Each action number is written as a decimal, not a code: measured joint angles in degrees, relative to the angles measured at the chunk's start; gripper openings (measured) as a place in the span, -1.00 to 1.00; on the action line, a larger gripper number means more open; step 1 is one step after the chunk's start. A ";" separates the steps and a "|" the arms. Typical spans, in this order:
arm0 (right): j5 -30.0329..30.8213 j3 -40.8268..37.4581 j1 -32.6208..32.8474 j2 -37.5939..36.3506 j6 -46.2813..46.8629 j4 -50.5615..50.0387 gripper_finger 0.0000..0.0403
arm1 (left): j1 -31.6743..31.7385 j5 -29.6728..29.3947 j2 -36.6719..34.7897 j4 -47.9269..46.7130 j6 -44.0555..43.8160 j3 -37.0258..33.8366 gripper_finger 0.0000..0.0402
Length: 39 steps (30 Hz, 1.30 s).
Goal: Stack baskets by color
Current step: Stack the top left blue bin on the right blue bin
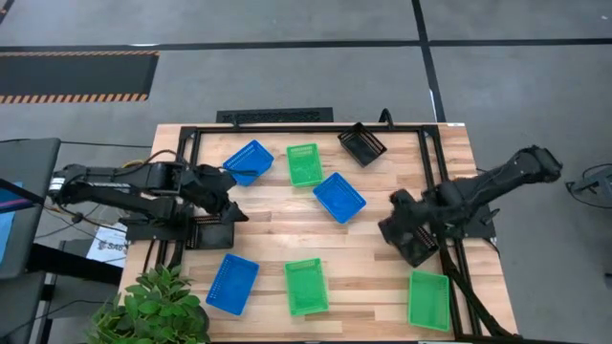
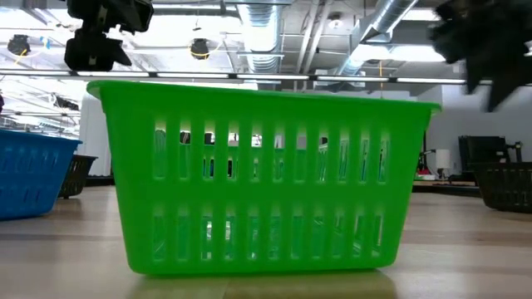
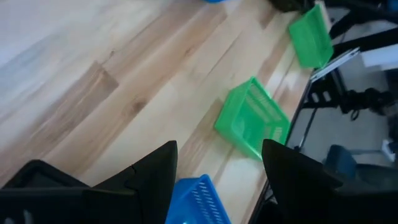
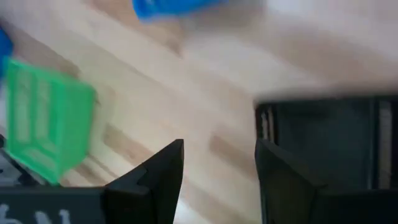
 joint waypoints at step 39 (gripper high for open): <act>-3.46 61.86 -20.34 55.26 -60.72 2.38 0.10 | 25.80 -28.22 0.76 -11.06 18.03 2.36 0.07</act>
